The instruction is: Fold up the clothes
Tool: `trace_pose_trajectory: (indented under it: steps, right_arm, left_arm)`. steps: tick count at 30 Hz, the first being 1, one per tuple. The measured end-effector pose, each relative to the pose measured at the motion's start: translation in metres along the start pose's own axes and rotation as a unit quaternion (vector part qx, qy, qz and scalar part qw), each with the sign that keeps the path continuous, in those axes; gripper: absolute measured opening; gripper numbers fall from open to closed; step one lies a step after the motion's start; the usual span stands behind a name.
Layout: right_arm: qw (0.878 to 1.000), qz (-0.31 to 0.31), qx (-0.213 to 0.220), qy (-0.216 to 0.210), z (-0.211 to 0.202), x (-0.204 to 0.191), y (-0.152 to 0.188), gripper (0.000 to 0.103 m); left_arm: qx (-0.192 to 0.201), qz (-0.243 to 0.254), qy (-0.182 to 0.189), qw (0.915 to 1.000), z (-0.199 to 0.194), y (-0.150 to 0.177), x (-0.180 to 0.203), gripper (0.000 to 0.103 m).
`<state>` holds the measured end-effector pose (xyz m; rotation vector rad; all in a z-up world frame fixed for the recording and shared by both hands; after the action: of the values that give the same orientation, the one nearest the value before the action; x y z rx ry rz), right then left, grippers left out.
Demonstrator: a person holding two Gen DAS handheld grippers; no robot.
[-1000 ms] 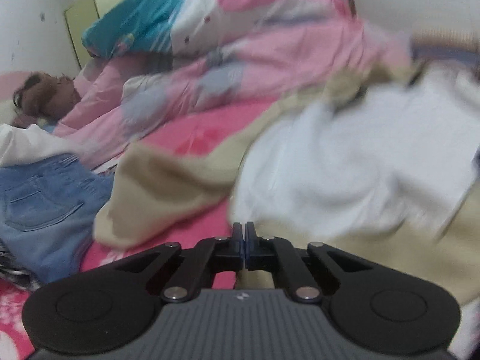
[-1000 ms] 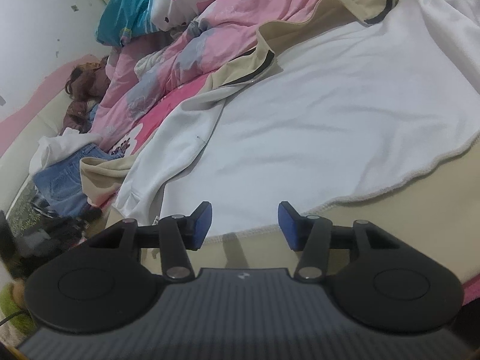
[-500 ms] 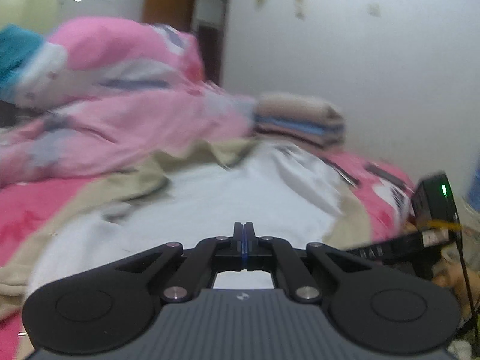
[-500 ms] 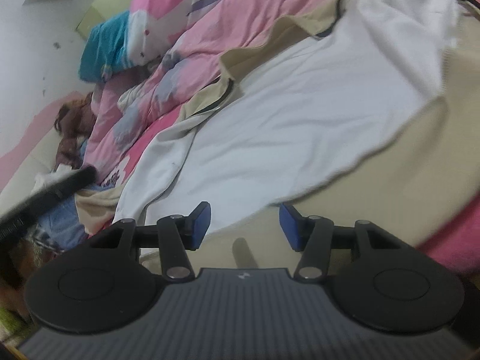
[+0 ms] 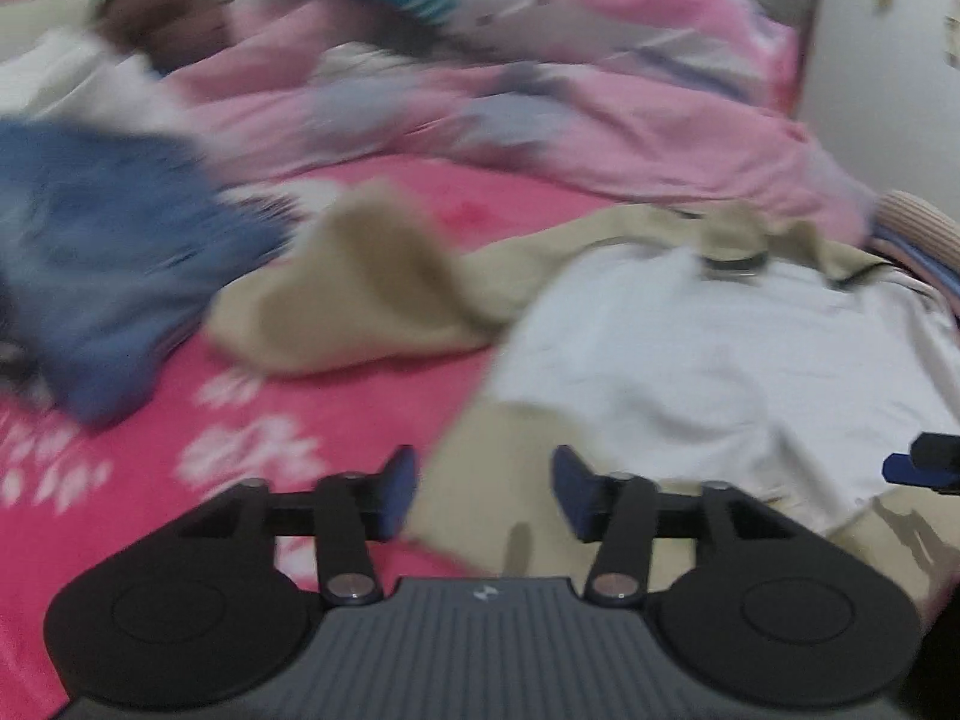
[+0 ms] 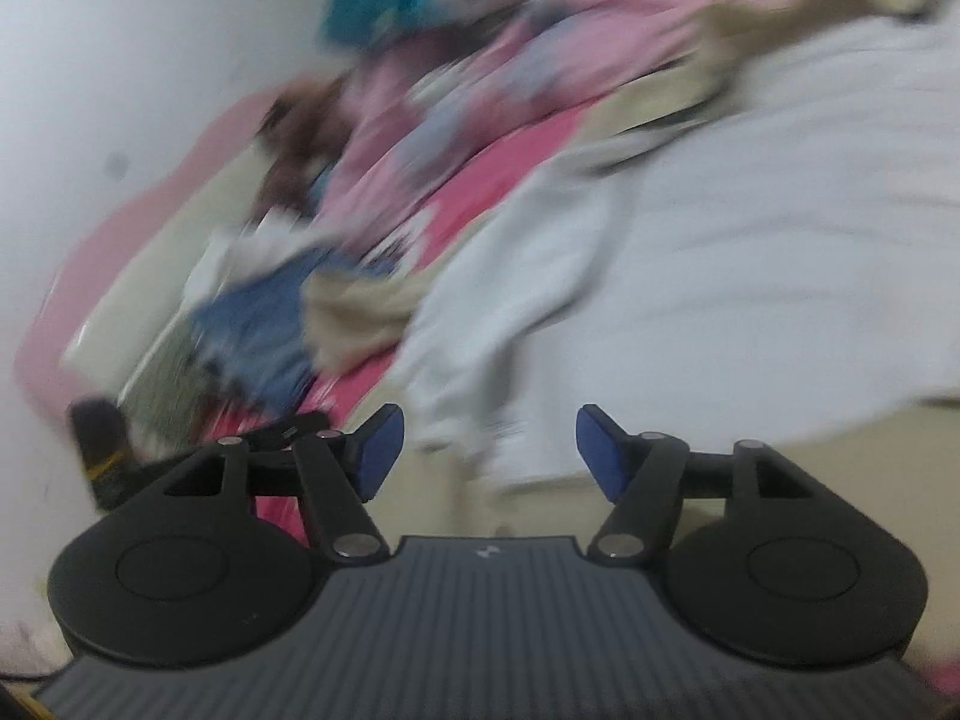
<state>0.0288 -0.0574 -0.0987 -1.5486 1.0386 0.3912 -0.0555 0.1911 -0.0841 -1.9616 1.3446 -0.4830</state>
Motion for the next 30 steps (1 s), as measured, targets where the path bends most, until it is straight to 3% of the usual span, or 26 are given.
trace_pose_trajectory:
  steps: [5,7,9,10,11,16,17,18,23,26,30]
  right_arm:
    - [0.995,-0.067,-0.063,-0.028,0.063,-0.034,0.023,0.064]
    - [0.994,-0.077,-0.080,-0.022,0.079,-0.035,0.032,0.063]
    - [0.993,-0.078,-0.091,-0.013,0.086,-0.032,0.038,0.062]
    - [0.993,-0.079,-0.092,-0.011,0.087,-0.031,0.039,0.061]
    - [0.992,-0.080,-0.092,-0.009,0.088,-0.030,0.040,0.061]
    - [0.992,-0.086,-0.095,0.002,0.092,-0.027,0.044,0.060]
    - [0.992,-0.087,-0.095,0.004,0.092,-0.026,0.044,0.059]
    - [0.991,-0.088,-0.096,0.006,0.093,-0.025,0.045,0.058]
    - [0.998,-0.046,-0.044,-0.019,0.065,-0.020,0.033,0.055]
    - [1.000,-0.022,0.011,-0.018,0.030,-0.012,0.021,0.056]
    - [0.994,0.027,0.102,0.005,-0.035,0.014,0.006,0.057]
  left_arm:
    - [-0.017,0.012,-0.008,0.9997,0.025,0.011,-0.005,0.061]
    - [-0.003,0.020,-0.010,0.9997,0.032,0.011,-0.001,0.060]
    - [0.008,0.024,-0.012,0.9996,0.029,0.013,-0.001,0.050]
    - [0.014,0.023,-0.011,0.9996,0.027,0.013,0.000,0.035]
    - [0.020,0.024,-0.012,0.9994,0.025,0.014,0.002,0.028]
    - [0.054,0.040,-0.025,0.9974,0.013,0.014,0.011,0.011]
    - [0.059,0.038,-0.028,0.9971,0.009,0.012,0.011,0.002]
    - [0.065,0.032,-0.027,0.9970,0.005,0.009,0.011,0.002]
    - [0.098,0.003,0.067,0.9929,-0.033,-0.020,0.029,0.002]
    - [0.126,0.016,0.149,0.9806,-0.060,-0.037,0.065,0.002]
    - [0.139,0.057,0.243,0.9582,-0.083,-0.043,0.127,0.002]
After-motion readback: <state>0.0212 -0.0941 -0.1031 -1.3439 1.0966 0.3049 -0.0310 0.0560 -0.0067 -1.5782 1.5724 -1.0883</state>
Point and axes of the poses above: each gripper's, at about its wrist camera, not at the fingertips, and z roughly the way its jaws point, x to its right, y to its underside, the point moved 7 cm from there along z, roughly the way its jaws point, and after that the axes turned 15 degrees about -y, right-handed, at the moved point
